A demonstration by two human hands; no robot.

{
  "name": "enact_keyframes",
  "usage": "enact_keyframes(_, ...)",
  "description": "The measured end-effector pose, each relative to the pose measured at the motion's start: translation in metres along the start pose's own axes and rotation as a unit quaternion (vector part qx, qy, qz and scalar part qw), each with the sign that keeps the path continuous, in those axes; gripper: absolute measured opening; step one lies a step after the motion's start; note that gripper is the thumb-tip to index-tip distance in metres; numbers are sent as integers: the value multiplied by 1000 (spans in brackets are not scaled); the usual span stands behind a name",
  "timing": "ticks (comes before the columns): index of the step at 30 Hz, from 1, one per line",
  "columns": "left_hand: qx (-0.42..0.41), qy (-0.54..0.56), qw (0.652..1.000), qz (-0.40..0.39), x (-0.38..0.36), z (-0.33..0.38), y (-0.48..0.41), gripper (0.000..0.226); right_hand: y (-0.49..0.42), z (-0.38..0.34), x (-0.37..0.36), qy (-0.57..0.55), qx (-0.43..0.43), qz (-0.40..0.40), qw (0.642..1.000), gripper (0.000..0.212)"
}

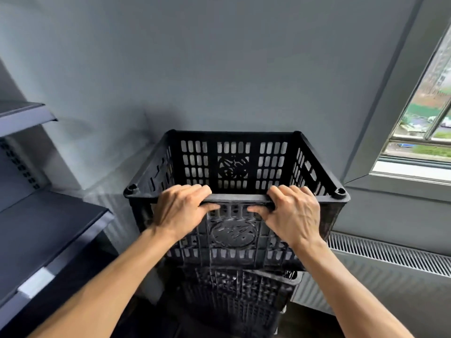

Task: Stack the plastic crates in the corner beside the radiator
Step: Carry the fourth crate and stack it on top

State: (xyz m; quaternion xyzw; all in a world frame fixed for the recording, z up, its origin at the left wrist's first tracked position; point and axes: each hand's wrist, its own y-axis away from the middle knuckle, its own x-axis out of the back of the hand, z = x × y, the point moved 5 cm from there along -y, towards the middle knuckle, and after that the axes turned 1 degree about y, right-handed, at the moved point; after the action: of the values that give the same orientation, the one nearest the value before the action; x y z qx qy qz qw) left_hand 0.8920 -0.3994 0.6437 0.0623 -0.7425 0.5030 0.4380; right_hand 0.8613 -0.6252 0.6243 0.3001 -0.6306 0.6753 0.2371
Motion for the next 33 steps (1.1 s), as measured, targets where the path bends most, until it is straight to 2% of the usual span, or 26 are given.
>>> enact_keyframes(8,-24,6,1000,-12,-47,-28,-5,48,-3,-3,-42,16,-30,-5,999,59)
enact_keyframes(15,-47,46,997,-40,-96,-50,10,41,13,-18,-77,60,-68,-65,994,59)
enact_keyframes(20,-75,58,994,-62,-102,-60,7,36,9,-24,-80,86,-100,-89,987,61)
enact_keyframes(28,-40,111,983,-141,-102,-69,-3,32,-7,-24,-71,71,-79,-236,966,60)
enact_keyframes(33,-60,107,981,-149,-100,-67,0,31,-10,-27,-64,83,-72,-253,961,58)
